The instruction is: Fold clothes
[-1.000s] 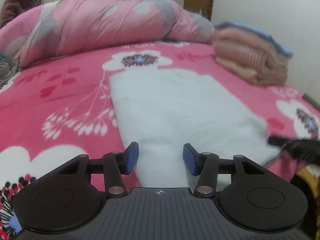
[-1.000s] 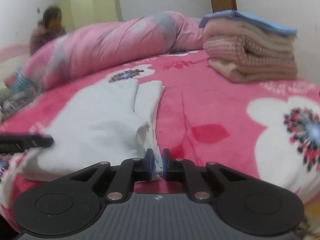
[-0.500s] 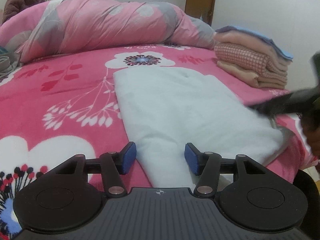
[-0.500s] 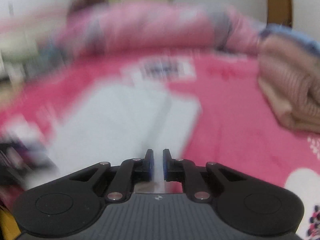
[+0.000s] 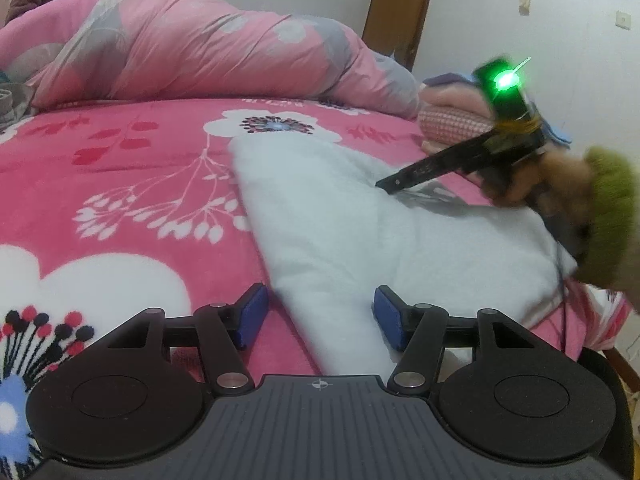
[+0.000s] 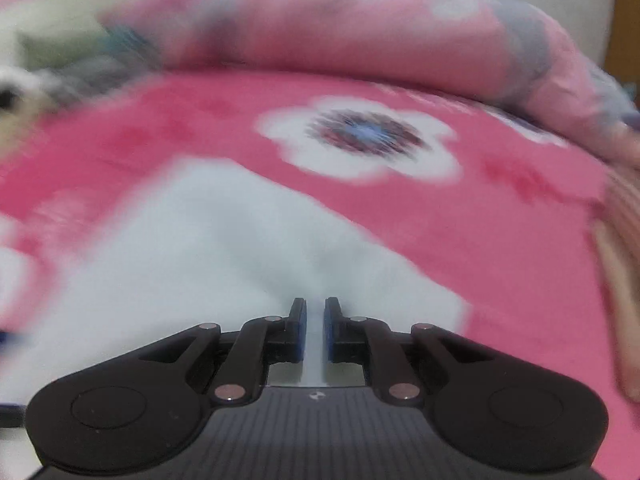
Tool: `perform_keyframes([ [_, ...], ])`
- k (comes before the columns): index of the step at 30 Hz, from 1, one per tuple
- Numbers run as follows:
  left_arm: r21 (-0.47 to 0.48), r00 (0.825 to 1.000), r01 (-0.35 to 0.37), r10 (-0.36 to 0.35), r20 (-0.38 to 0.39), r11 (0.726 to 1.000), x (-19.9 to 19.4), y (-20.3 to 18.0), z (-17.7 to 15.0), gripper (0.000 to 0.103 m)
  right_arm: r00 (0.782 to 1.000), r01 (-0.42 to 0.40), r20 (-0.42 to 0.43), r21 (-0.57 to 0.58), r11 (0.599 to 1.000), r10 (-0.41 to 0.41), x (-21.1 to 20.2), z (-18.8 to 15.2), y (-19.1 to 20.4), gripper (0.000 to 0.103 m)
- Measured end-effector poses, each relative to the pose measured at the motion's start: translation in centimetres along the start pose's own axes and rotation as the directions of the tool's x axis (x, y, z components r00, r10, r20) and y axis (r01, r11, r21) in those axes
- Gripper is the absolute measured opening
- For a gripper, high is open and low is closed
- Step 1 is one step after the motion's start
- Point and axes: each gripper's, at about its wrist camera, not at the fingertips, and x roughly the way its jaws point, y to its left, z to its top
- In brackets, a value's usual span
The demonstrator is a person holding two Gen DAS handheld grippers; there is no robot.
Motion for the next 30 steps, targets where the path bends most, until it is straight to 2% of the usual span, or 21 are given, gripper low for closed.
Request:
perform_keyframes([
  [1, 0.004, 1.0, 0.005, -0.005, 0.006, 1.0, -0.1, 0.1, -0.1, 0.059, 1.0, 0.014, -0.008, 0.029, 0.999, -0.014, 0.0, 0.5, -0.4, 0.009],
  [4, 0.008, 0.999, 0.02, -0.02, 0.025, 1.0, -0.2, 0.3, -0.5, 0.059, 0.999, 0.002, 0.043, 0.004, 1.0, -0.002, -2.4, 2.5, 0.1, 0.009],
  [5, 0.007, 0.999, 0.025, -0.025, 0.032, 1.0, -0.3, 0.4, -0.6, 0.059, 0.998, -0.029, 0.058, -0.009, 1.0, 0.029, -3.1, 3.3, 0.4, 0.009],
  [7, 0.005, 0.998, 0.034, -0.034, 0.046, 0.999, -0.3, 0.6, -0.8, 0.059, 0.988, -0.145, 0.049, -0.017, 0.989, 0.146, -3.1, 4.5, 1.3, 0.009],
  [9, -0.001, 0.997, 0.042, -0.042, 0.06, 0.999, -0.4, 0.7, -1.1, 0.059, 0.983, -0.183, 0.003, -0.002, 0.983, 0.184, -1.1, 5.0, 1.6, 0.009],
  [10, -0.001, 0.997, 0.045, -0.045, 0.066, 0.999, -0.5, 0.8, -1.2, 0.059, 0.985, -0.165, -0.037, 0.008, 0.986, 0.166, 0.6, 5.1, 1.5, 0.009],
  [13, -0.004, 0.996, 0.056, -0.055, 0.077, 0.998, -0.6, 0.9, -1.3, 0.059, 0.995, -0.03, -0.091, 0.036, 0.999, 0.034, 4.4, 5.1, 0.3, 0.008],
  [15, -0.002, 0.994, 0.064, -0.064, 0.086, 0.998, -0.6, 1.1, -1.4, 0.059, 0.998, 0.018, -0.06, 0.064, 0.998, -0.014, 3.6, 6.2, -0.2, 0.009],
  [16, -0.002, 0.993, 0.068, -0.068, 0.093, 0.998, -0.6, 1.1, -1.5, 0.059, 0.999, 0.015, -0.03, 0.053, 0.998, -0.013, 2.6, 6.8, 0.1, 0.009],
  [18, 0.0, 0.991, 0.075, -0.075, 0.107, 0.997, -0.6, 1.3, -1.8, 0.059, 0.999, -0.038, 0.015, 0.009, 0.999, 0.038, 0.4, 7.7, 1.4, 0.009],
  [19, 0.004, 0.991, 0.077, -0.077, 0.112, 0.997, -0.6, 1.2, -1.9, 0.059, 0.996, -0.089, 0.011, -0.013, 0.996, 0.089, 0.0, 8.0, 2.4, 0.01],
  [21, 0.008, 0.99, 0.08, -0.081, 0.117, 0.997, -0.6, 1.2, -2.0, 0.059, 0.979, -0.203, -0.015, -0.056, 0.978, 0.203, -0.5, 8.5, 4.5, 0.01],
  [22, 0.006, 0.99, 0.082, -0.082, 0.118, 0.997, -0.6, 1.2, -2.0, 0.059, 0.962, -0.27, -0.05, -0.064, 0.961, 0.267, 0.0, 8.6, 5.7, 0.01],
  [24, 0.006, 0.99, 0.082, -0.082, 0.116, 0.997, -0.7, 1.2, -1.9, 0.059, 0.943, -0.322, -0.11, -0.059, 0.945, 0.315, 2.5, 8.7, 7.5, 0.01],
  [26, 0.002, 0.99, 0.082, -0.082, 0.113, 0.997, -0.8, 1.2, -1.9, 0.059, 0.944, -0.301, -0.15, -0.037, 0.953, 0.292, 5.8, 8.6, 8.1, 0.007],
  [30, -0.005, 0.991, 0.084, -0.083, 0.108, 0.996, -0.8, 1.2, -1.8, 0.059, 0.981, -0.184, -0.042, 0.111, 0.977, 0.19, 7.6, 10.4, 5.3, 0.008],
])
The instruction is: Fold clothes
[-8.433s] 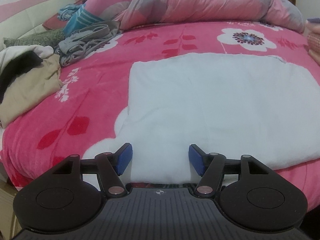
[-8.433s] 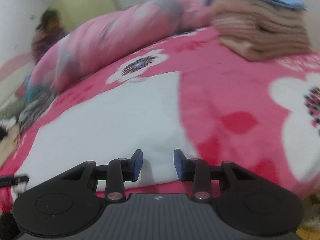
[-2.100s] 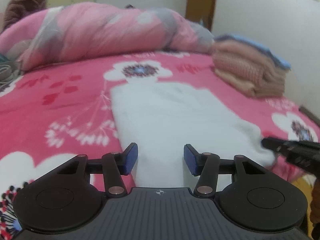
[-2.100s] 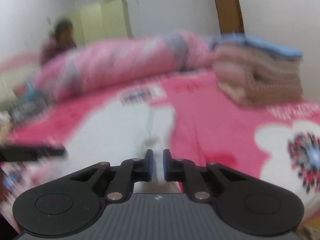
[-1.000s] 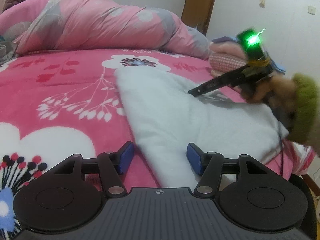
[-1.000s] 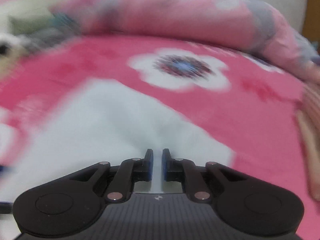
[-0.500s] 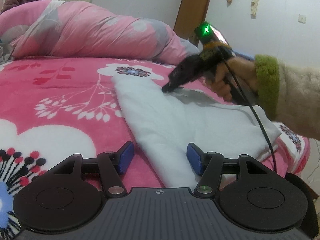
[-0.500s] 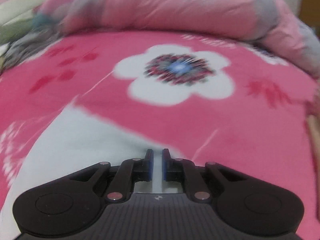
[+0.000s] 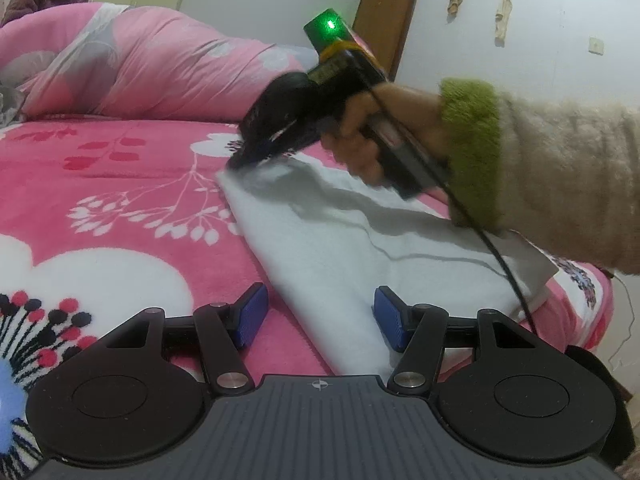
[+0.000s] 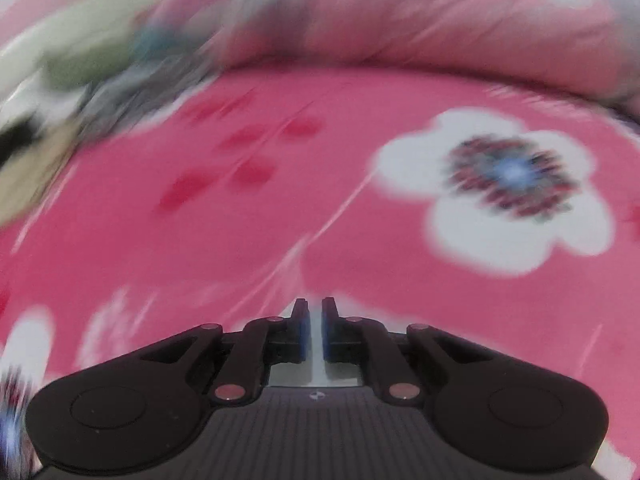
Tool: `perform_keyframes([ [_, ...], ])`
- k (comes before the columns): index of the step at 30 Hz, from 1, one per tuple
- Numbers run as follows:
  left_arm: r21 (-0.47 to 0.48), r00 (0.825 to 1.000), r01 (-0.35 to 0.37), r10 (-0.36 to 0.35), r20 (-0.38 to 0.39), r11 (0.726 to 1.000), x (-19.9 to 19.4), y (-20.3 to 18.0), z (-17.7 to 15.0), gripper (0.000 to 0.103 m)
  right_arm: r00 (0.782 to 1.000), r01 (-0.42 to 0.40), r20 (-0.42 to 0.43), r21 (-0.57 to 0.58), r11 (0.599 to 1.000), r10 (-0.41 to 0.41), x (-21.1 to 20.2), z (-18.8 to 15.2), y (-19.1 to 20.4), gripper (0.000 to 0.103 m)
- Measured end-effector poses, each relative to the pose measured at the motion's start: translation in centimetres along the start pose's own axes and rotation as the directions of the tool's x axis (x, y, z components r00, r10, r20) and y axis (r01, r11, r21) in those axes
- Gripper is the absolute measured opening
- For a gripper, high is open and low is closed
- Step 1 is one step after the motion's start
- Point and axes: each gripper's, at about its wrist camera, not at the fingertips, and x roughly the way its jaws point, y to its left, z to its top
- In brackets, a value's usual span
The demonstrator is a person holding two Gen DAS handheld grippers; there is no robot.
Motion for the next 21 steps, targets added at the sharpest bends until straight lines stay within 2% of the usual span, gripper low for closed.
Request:
perform_keyframes([
  [2, 0.001, 1.0, 0.001, -0.001, -0.001, 1.0, 0.0, 0.0, 0.0, 0.059, 0.999, 0.025, 0.045, 0.08, 0.996, -0.029, -1.4, 0.7, -1.5, 0.008],
  [4, -0.002, 1.0, 0.002, -0.002, -0.001, 1.0, 0.0, 0.1, 0.0, 0.059, 0.998, 0.01, 0.068, 0.095, 0.995, -0.017, -4.0, 0.4, -2.0, 0.008],
  [6, -0.003, 1.0, 0.002, -0.002, -0.003, 1.0, 0.0, 0.2, 0.0, 0.059, 0.998, -0.021, 0.059, 0.064, 0.998, 0.017, -5.8, -0.3, -1.7, 0.009],
  [10, -0.009, 1.0, -0.008, 0.008, -0.02, 1.0, 0.1, 0.1, 0.3, 0.059, 0.997, -0.031, -0.073, 0.058, 0.998, 0.035, -6.0, -3.6, -2.0, 0.009],
  [11, -0.012, 1.0, -0.012, 0.012, -0.026, 1.0, 0.2, 0.0, 0.4, 0.059, 0.995, -0.008, -0.099, 0.079, 0.997, 0.016, -5.5, -4.5, -2.7, 0.009],
  [13, -0.015, 0.999, -0.02, 0.02, -0.037, 1.0, 0.2, -0.1, 0.6, 0.059, 0.993, 0.076, -0.093, 0.115, 0.99, -0.066, -4.8, -5.4, -4.8, 0.009],
  [17, -0.006, 0.998, -0.038, 0.037, -0.057, 0.999, 0.0, -0.3, 1.0, 0.059, 0.973, 0.212, 0.029, 0.275, 0.938, -0.229, -7.5, -5.6, -9.6, 0.009],
  [19, -0.016, 0.997, -0.055, 0.054, -0.058, 0.998, -0.2, -0.3, 1.2, 0.059, 0.971, 0.191, 0.079, 0.305, 0.933, -0.225, -10.3, -6.1, -10.2, 0.009],
  [21, -0.029, 0.996, -0.079, 0.078, -0.052, 0.996, -0.5, -0.4, 1.5, 0.06, 0.972, 0.144, 0.139, 0.283, 0.948, -0.189, -13.8, -7.2, -9.5, 0.009],
])
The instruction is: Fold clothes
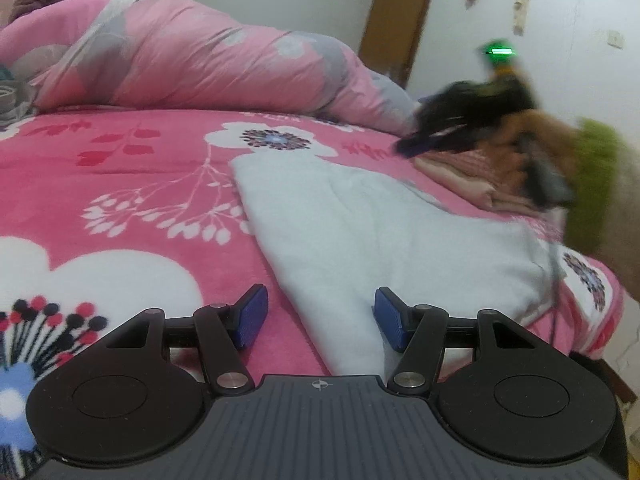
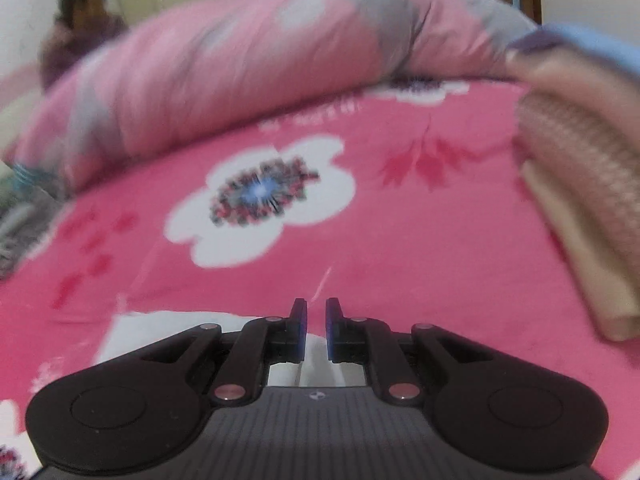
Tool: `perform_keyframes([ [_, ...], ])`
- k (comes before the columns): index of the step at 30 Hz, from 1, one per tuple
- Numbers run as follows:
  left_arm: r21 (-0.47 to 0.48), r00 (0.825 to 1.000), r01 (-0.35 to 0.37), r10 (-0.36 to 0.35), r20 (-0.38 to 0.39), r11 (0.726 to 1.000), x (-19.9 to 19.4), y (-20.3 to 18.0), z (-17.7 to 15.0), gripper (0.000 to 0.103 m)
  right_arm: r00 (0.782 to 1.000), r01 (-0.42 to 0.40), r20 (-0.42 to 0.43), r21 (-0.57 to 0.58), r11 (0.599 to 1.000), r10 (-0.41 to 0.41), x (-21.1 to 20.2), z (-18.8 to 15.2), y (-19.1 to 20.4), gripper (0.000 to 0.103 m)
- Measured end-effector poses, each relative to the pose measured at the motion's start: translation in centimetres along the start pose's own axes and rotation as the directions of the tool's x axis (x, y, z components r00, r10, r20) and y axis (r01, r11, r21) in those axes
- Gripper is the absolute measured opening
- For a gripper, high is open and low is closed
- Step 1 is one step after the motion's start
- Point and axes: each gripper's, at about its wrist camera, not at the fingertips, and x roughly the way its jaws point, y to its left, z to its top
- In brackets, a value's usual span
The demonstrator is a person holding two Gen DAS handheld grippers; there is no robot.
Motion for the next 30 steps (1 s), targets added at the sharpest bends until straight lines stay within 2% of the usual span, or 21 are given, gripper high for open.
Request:
perform_keyframes([
  [3, 0.032, 0.999, -0.033, 0.033, 0.011, 0.999, -0.6, -0.5, 0.5, 0.06, 0.995, -0.1, 0.016, -0.056, 0.993, 0.102, -4.4, -2.1, 0.2, 0.009],
  [6, 0.075, 0.999, -0.043, 0.043, 0.006, 0.996, -0.7, -1.2, 1.0, 0.06, 0.979, -0.202, -0.041, -0.118, 0.972, 0.198, -6.6, -5.4, 0.8, 0.009],
  [7, 0.085, 0.999, -0.042, 0.042, -0.003, 0.996, -0.6, -1.3, 1.1, 0.06, 0.977, -0.213, -0.058, -0.13, 0.968, 0.207, -6.8, -6.6, 0.8, 0.009],
  [9, 0.106, 0.998, -0.05, 0.054, -0.029, 0.993, -0.2, -1.6, 1.0, 0.06, 0.979, -0.196, -0.091, -0.134, 0.972, 0.185, -6.4, -9.0, 0.4, 0.009],
  [11, 0.118, 0.997, -0.059, 0.065, -0.048, 0.991, -0.1, -1.7, 1.0, 0.06, 0.988, -0.12, -0.099, -0.042, 0.992, 0.115, -5.4, -10.4, -1.7, 0.009],
  [13, 0.116, 0.996, -0.065, 0.072, -0.055, 0.991, -0.2, -1.5, 1.2, 0.06, 0.994, -0.063, -0.082, 0.092, 0.994, 0.071, -5.2, -11.2, -4.3, 0.009],
  [15, 0.13, 0.994, -0.098, 0.104, -0.04, 0.987, -0.8, -1.5, 1.7, 0.06, 0.999, -0.055, 0.007, 0.18, 0.982, 0.054, -7.2, -11.5, -5.6, 0.01],
  [17, 0.139, 0.993, -0.116, 0.12, -0.022, 0.984, -1.2, -1.6, 2.3, 0.06, 0.992, -0.073, 0.111, 0.163, 0.984, 0.055, -10.0, -12.0, -5.6, 0.01],
  [20, 0.156, 0.993, -0.112, 0.115, -0.012, 0.981, -1.3, -2.1, 3.1, 0.06, 0.972, -0.158, 0.19, 0.097, 0.983, 0.137, -12.8, -13.4, -4.2, 0.01],
  [22, 0.183, 0.995, -0.096, 0.102, -0.023, 0.978, -0.9, -2.8, 3.3, 0.06, 0.963, -0.202, 0.191, 0.038, 0.979, 0.191, -13.4, -14.7, -3.1, 0.01],
  [24, 0.218, 0.994, -0.086, 0.098, -0.045, 0.972, -0.3, -3.7, 3.0, 0.06, 0.967, -0.205, 0.156, 0.007, 0.979, 0.201, -12.8, -16.3, -2.4, 0.009],
  [26, 0.248, 0.992, -0.08, 0.101, -0.073, 0.966, 0.4, -4.4, 2.5, 0.06, 0.976, -0.186, 0.124, 0.039, 0.982, 0.18, -12.0, -17.9, -2.9, 0.009],
  [30, 0.25, 0.988, -0.084, 0.114, -0.109, 0.965, 0.7, -4.3, 2.0, 0.06, 0.979, -0.167, 0.146, 0.148, 0.975, 0.145, -12.3, -19.8, -4.7, 0.009],
])
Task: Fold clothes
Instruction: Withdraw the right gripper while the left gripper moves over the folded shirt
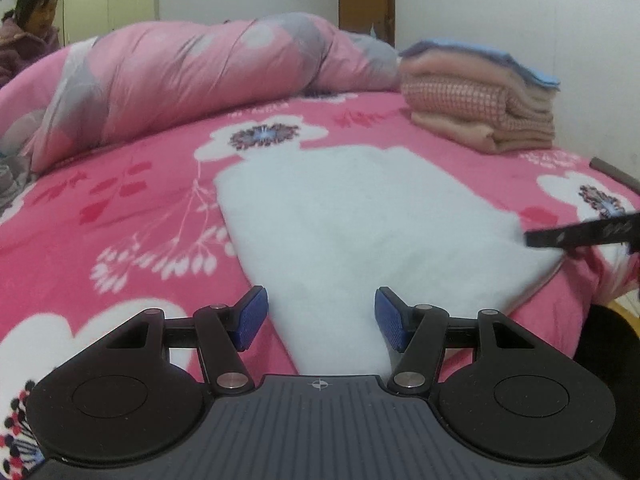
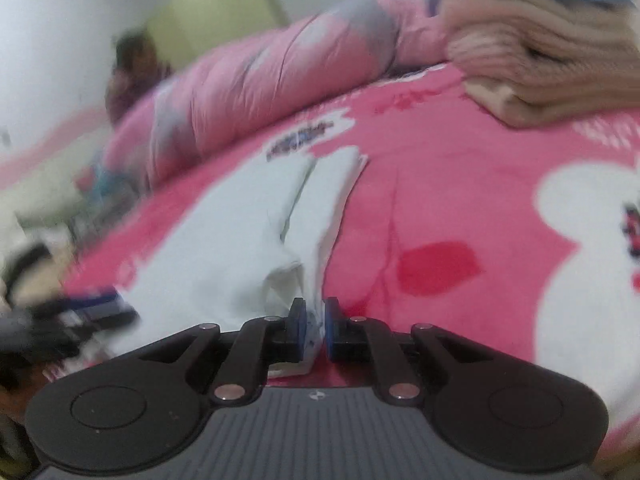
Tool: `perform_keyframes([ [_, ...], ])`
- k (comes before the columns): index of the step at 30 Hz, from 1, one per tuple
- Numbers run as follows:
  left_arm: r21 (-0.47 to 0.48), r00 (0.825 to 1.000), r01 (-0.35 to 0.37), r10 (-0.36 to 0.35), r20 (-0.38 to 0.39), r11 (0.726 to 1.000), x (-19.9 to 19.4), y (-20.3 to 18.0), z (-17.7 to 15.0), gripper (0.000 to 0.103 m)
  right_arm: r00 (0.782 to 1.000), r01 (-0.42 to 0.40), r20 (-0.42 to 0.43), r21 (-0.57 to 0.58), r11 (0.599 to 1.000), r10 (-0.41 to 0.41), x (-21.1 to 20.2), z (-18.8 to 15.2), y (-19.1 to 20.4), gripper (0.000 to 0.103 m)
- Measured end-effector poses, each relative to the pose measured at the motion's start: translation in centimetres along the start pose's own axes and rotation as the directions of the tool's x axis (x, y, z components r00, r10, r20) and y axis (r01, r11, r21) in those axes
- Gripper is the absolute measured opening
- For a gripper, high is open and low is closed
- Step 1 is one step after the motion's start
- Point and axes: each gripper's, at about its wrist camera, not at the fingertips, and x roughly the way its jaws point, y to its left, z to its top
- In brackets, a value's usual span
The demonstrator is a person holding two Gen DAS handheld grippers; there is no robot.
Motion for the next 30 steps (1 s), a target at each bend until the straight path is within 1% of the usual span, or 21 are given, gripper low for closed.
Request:
perform_keyframes([
  [2, 0.006, 1.0, -0.009, 0.009, 0.0, 1.0, -0.3, 0.1, 0.2, 0.06, 0.998, 0.046, 0.051, -0.057, 0.997, -0.043, -1.1, 0.2, 0.7, 0.01],
  [3, 0.014, 1.0, -0.016, 0.016, 0.004, 1.0, -0.4, 0.0, 0.3, 0.06, 0.996, 0.05, 0.076, -0.084, 0.995, -0.044, -1.6, 0.4, 1.2, 0.01],
  [6, 0.04, 0.999, -0.039, 0.039, 0.016, 0.998, -0.9, -0.3, 0.7, 0.06, 0.989, 0.036, 0.147, -0.166, 0.985, -0.012, -2.9, 0.4, 2.8, 0.01],
  [9, 0.051, 0.999, -0.036, 0.034, 0.03, 0.998, -1.2, -0.8, 1.1, 0.06, 0.982, 0.017, 0.186, -0.299, 0.954, 0.041, -3.5, -0.4, 4.7, 0.01],
  [11, 0.061, 0.999, -0.022, 0.02, 0.033, 0.998, -1.0, -1.3, 1.4, 0.06, 0.985, 0.003, 0.164, -0.361, 0.933, 0.061, -3.0, -1.4, 5.4, 0.009],
  [13, 0.071, 0.999, -0.007, 0.005, 0.034, 0.997, -0.8, -1.7, 1.8, 0.06, 0.993, -0.001, 0.113, -0.345, 0.938, 0.043, -1.7, -2.3, 5.1, 0.009],
  [15, 0.072, 0.999, 0.005, -0.007, 0.034, 0.997, -0.1, -2.2, 2.5, 0.06, 0.999, 0.023, 0.051, -0.3, 0.954, -0.008, -0.3, -3.1, 4.4, 0.009],
  [18, 0.087, 0.999, 0.012, -0.015, 0.034, 0.996, 1.4, -2.9, 4.3, 0.06, 0.996, 0.03, 0.086, -0.27, 0.962, -0.007, -0.8, -3.2, 4.3, 0.009],
  [21, 0.133, 0.999, 0.021, -0.024, 0.024, 0.991, 3.9, -4.2, 6.3, 0.06, 0.988, 0.051, 0.155, -0.292, 0.955, -0.006, -1.6, -3.1, 4.9, 0.009],
  [23, 0.165, 0.999, 0.029, -0.032, 0.017, 0.986, 5.8, -5.0, 7.4, 0.06, 0.984, 0.041, 0.177, -0.296, 0.954, 0.012, -1.9, -3.1, 4.9, 0.009],
  [24, 0.179, 0.999, 0.034, -0.036, 0.008, 0.983, 6.8, -5.4, 7.9, 0.06, 0.986, 0.03, 0.163, -0.285, 0.958, 0.017, -1.7, -3.2, 4.7, 0.009],
  [27, 0.207, 0.997, 0.056, -0.045, -0.054, 0.977, 10.1, -6.3, 9.2, 0.06, 0.996, 0.041, 0.09, -0.253, 0.967, -0.019, -0.5, -3.7, 4.1, 0.009],
  [30, 0.213, 0.993, 0.058, -0.034, -0.113, 0.975, 13.2, -6.8, 10.2, 0.06, 0.997, 0.033, 0.08, -0.254, 0.967, -0.013, -0.6, -3.7, 3.9, 0.009],
])
